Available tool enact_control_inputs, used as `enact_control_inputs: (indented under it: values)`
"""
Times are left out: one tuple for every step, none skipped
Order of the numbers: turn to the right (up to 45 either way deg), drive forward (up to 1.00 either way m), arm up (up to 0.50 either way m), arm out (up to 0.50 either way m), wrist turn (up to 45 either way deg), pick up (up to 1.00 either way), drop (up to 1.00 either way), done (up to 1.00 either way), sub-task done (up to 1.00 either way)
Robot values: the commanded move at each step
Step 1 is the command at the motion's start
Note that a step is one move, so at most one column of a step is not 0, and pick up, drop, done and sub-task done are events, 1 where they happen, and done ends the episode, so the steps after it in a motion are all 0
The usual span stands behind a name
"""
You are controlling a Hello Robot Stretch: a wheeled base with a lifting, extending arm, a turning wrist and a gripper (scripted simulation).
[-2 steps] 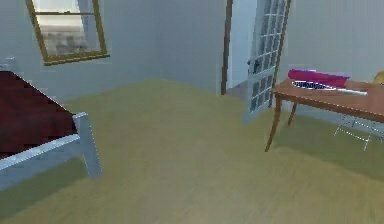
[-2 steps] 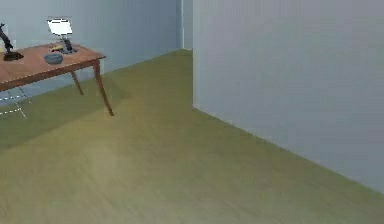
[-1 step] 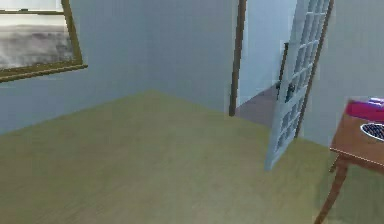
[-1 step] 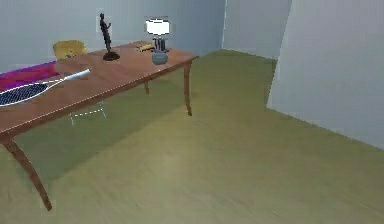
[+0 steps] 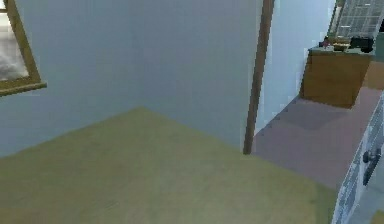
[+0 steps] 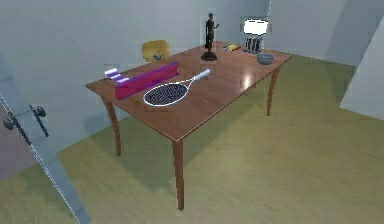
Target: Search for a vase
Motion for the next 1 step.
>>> enact_control_inputs:
  values:
    - [3.0,0.0,0.0,0.0,0.0,0.0,0.0,0.0,0.0]
